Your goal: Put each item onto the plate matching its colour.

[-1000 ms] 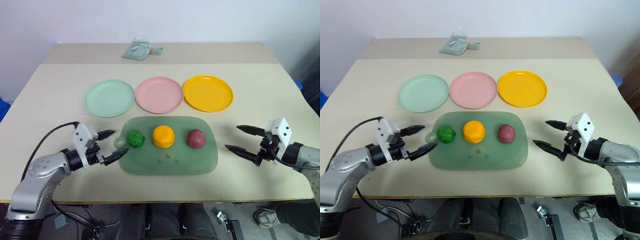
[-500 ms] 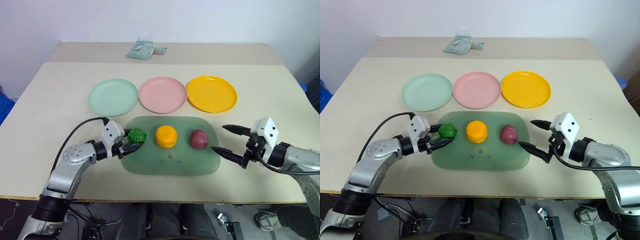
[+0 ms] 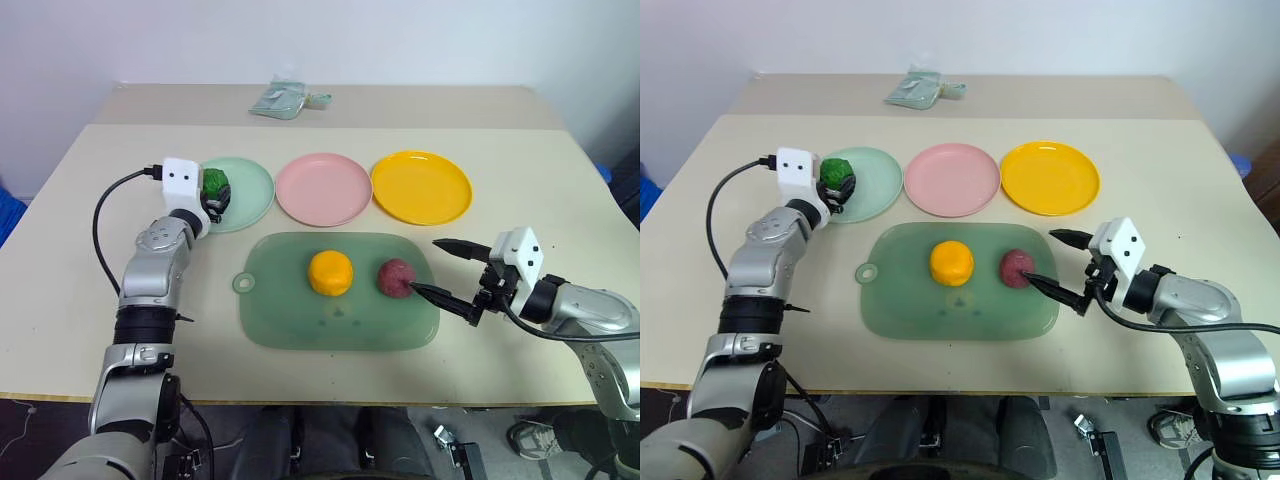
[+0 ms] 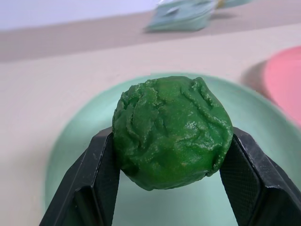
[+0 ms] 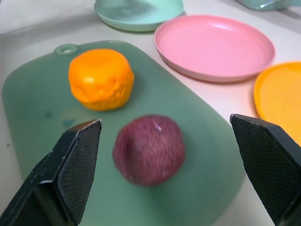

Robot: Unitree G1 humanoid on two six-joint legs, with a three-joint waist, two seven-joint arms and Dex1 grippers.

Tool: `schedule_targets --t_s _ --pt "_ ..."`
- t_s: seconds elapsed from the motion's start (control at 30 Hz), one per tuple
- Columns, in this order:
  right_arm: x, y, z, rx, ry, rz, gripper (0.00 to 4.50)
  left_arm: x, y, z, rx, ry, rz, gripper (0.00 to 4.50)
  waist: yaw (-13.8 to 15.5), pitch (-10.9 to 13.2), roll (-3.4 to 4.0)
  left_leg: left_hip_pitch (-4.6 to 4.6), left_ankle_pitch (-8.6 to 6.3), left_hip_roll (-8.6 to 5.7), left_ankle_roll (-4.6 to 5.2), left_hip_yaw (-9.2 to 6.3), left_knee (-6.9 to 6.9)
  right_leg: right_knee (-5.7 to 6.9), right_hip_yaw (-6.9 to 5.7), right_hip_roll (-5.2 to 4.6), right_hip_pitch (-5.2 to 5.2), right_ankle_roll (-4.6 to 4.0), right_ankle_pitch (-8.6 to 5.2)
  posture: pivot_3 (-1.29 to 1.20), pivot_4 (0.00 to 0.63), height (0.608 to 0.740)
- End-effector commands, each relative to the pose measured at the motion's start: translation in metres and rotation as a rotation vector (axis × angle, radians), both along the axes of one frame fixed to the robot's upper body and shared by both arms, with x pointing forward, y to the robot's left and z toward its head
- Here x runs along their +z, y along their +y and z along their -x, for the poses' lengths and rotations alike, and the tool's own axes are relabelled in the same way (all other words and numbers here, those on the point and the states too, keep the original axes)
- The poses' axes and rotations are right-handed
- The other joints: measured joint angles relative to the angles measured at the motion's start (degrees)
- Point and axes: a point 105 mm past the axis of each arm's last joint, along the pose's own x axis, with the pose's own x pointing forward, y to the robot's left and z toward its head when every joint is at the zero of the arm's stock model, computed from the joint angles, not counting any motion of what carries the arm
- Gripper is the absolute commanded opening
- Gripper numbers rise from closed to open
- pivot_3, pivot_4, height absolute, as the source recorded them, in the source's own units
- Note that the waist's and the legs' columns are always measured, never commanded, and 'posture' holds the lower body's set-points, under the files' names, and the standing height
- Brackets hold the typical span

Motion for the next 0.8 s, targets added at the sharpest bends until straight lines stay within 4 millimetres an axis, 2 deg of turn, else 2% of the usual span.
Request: schedule_targets --t_s 0.03,0.07,0.13,0.27,0.33,0.4,0.57,0.6,0.67,0.8 --pt "0.014 0.011 -0.006 0.011 -0.020 -0.050 4.50 0.015 -0.003 -0.006 -0.010 -0.049 -0.016 4.43 0.00 0.03 -0.05 0.00 0.01 0.01 -0.01 0.00 0.00 0.00 0.00 0.00 0.00 0.00 0.00 0.00 0.150 0.740" --pt "0.015 0.014 -0.007 0.015 -0.013 -0.055 4.50 0.016 -0.003 -0.006 -0.013 -0.049 -0.026 4.43 0.02 0.04 -0.06 0.00 0.01 0.02 -0.02 0.00 0.02 0.00 0.00 0.01 -0.01 0.00 0.00 0.00 0.150 0.740" --pt "0.019 0.038 -0.008 0.059 -0.038 -0.037 4.50 0.020 -0.001 0.000 -0.045 -0.079 -0.106 4.43 0.02 0.07 -0.13 -0.01 0.02 0.02 -0.03 -0.01 0.05 0.01 -0.01 0.01 0.00 0.00 0.00 0.00 0.150 0.740" --pt "0.013 0.078 -0.011 0.110 -0.051 -0.005 4.50 0.032 0.009 0.025 -0.140 -0.158 -0.156 4.43 -0.52 0.07 -0.13 -0.02 0.04 0.08 -0.09 0.03 0.02 0.06 0.03 0.03 -0.13 -0.01 -0.01 0.00 0.150 0.740" --pt "0.007 0.087 -0.019 0.085 -0.049 0.010 4.50 0.038 -0.004 0.046 -0.289 -0.204 -0.167 4.43 -0.51 0.07 -0.15 -0.04 0.05 0.09 -0.12 0.03 0.01 0.06 0.03 0.03 -0.17 -0.02 -0.01 0.00 0.150 0.740" --pt "-0.002 0.094 -0.025 0.071 -0.044 0.045 4.50 0.032 -0.026 0.074 -0.487 -0.178 -0.144 4.43 -0.42 0.06 -0.17 -0.08 0.05 0.07 -0.13 0.03 0.03 0.06 0.03 -0.02 -0.19 -0.02 -0.01 0.00 0.150 0.740" --pt "-0.021 0.104 -0.029 0.089 0.020 0.089 4.50 -0.003 -0.072 0.142 -0.894 -0.024 -0.164 4.43 -0.05 0.06 -0.14 -0.08 0.04 0.04 -0.14 -0.03 0.12 -0.05 0.03 -0.07 -0.13 -0.04 -0.02 0.00 0.150 0.740" --pt "-0.025 0.105 -0.029 0.090 0.039 0.096 4.50 -0.009 -0.080 0.152 -0.945 0.000 -0.170 4.43 -0.12 0.06 -0.14 -0.07 0.04 0.03 -0.14 -0.02 0.12 -0.04 0.03 -0.07 -0.13 -0.04 -0.02 0.00 0.150 0.740" --pt "-0.029 0.106 -0.031 0.095 0.056 0.105 4.50 -0.014 -0.088 0.159 -0.978 0.017 -0.148 4.43 -0.11 0.05 -0.14 -0.02 0.04 0.06 -0.14 -0.02 0.12 -0.03 0.04 -0.05 -0.09 -0.06 -0.03 0.00 0.150 0.740" --pt "-0.021 0.110 -0.033 0.097 0.033 0.073 2.66 -0.013 -0.099 0.161 -0.987 0.001 -0.112 4.50 -0.14 0.04 -0.14 -0.01 0.04 0.06 -0.13 -0.05 0.12 0.03 0.04 -0.04 -0.10 -0.06 -0.03 0.00 0.150 0.740"
